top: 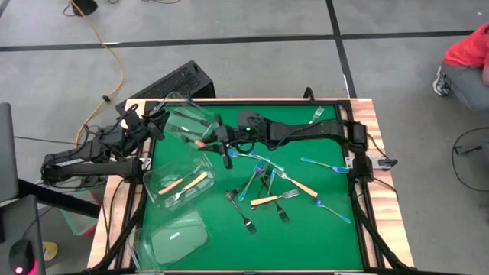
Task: Sort silverware by color (type)
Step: Put the orange fork into the middle transparent bin
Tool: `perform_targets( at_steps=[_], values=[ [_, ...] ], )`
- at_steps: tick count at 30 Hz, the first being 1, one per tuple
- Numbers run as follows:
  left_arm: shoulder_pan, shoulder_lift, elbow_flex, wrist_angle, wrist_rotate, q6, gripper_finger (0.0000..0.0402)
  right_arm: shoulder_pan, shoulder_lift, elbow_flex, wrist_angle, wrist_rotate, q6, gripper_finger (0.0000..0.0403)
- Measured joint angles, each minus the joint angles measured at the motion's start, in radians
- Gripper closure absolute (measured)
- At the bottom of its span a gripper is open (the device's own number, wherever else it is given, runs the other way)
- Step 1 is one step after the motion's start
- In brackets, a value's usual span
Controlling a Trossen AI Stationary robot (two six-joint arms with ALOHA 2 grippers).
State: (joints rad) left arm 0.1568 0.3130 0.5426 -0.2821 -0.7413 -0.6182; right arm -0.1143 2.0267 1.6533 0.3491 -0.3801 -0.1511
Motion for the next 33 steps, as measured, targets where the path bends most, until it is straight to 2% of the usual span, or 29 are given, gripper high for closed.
perform_targets(
  at_steps=[9, 14, 20, 27, 31, 33],
  values=[
    [0.002, 0.0, 0.0, 0.0, 0.0, 0.001, 0.023, 0.028, 0.234, 0.32, -0.083, -0.157, 0.011, 0.0329],
    [0.002, 0.0, 0.0, 0.0, -0.004, 0.002, 0.023, 0.03, 0.34, 0.448, -0.151, -0.226, 0.019, 0.0329],
    [0.002, 0.0, 0.0, -0.002, -0.004, 0.004, 0.023, 0.031, 0.44, 0.559, -0.264, -0.243, 0.004, 0.0329],
    [0.002, 0.0, 0.0, -0.018, -0.004, 0.004, 0.023, 0.043, 0.534, 0.608, -0.406, -0.242, -0.034, 0.0329],
    [0.002, 0.0, 0.0, -0.021, -0.004, 0.003, 0.023, 0.053, 0.549, 0.611, -0.464, -0.213, -0.049, 0.0329],
    [0.002, 0.0, 0.0, -0.021, -0.005, 0.003, 0.023, 0.061, 0.549, 0.611, -0.501, -0.162, -0.096, 0.0329]
  ],
)
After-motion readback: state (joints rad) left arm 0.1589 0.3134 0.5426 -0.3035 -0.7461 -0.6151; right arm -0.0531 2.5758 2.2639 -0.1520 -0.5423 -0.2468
